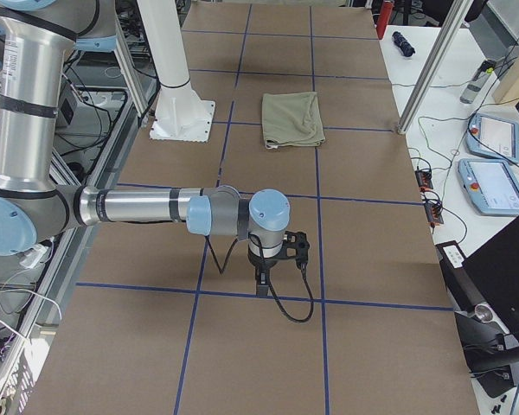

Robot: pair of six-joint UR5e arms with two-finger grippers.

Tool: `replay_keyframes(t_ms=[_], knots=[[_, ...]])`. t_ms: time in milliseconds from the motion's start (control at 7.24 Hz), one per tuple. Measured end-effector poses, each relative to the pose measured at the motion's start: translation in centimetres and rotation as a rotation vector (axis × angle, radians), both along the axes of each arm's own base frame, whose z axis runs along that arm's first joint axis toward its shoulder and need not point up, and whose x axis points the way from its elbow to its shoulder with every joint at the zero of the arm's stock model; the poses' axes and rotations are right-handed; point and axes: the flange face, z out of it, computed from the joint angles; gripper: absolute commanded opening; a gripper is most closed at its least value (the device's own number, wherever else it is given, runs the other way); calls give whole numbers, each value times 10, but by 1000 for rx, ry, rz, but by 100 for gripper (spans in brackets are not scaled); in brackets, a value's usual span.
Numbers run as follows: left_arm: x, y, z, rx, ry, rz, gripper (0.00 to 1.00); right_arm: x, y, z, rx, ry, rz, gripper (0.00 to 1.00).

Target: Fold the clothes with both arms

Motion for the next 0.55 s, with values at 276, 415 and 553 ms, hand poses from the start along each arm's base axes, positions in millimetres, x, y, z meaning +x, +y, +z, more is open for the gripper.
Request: replay_keyframes(t_ms=[276,415,553], knots=[[0,0,0,1,-2,0,100,0,-2,-5,12,0,1,100],[0,0,0,1,-2,0,100,1,-3,-9,19,1,2,100],[0,0,0,1,-2,0,100,2,-4,-11,23,2,5,100]])
